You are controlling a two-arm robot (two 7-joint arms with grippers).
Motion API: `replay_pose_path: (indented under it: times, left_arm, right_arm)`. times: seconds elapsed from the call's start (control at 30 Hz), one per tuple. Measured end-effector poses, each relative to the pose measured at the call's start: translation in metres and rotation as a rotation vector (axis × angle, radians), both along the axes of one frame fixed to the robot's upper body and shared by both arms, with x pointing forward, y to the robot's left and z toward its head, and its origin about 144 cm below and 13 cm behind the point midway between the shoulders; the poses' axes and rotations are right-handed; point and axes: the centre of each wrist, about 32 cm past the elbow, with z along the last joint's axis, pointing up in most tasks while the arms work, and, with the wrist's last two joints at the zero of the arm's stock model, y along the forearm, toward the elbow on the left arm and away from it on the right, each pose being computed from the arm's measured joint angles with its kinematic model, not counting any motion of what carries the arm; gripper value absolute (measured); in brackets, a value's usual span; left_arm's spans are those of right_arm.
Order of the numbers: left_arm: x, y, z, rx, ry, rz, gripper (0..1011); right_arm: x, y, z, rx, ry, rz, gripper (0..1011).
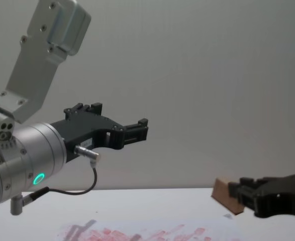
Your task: Use the one hand to pick up the stamp and affix it onto the A4 paper.
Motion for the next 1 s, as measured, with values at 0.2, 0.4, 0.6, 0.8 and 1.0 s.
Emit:
replay_pose_path:
  times: [0.2, 0.4, 0.6, 0.8, 1.0]
  left_arm:
    - [0.0, 0.0, 0.0, 0.0, 0.0, 0.0, 1001]
    - [0.0, 0.0, 0.0, 0.0, 0.0, 0.0, 1001]
    - [0.0, 0.0, 0.0, 0.0, 0.0, 0.0, 1001]
    - [0.0, 0.0, 0.0, 0.0, 0.0, 0.0, 1001]
    - [0.0, 0.0, 0.0, 0.0, 0.0, 0.0, 1001]
  right_arm:
    - [0.011, 0.003, -0.005, 0.012, 0.065, 0.058, 202]
    - [0.019, 0.004, -0.011, 0.009, 0.133, 0.097, 202]
    - [0.025, 0.006, -0.017, -0.013, 0.202, 0.13, 202]
    - [0.028, 0.006, -0.021, -0.035, 0.243, 0.151, 202]
    - [0.031, 0.006, -0.02, -0.054, 0.255, 0.165, 202]
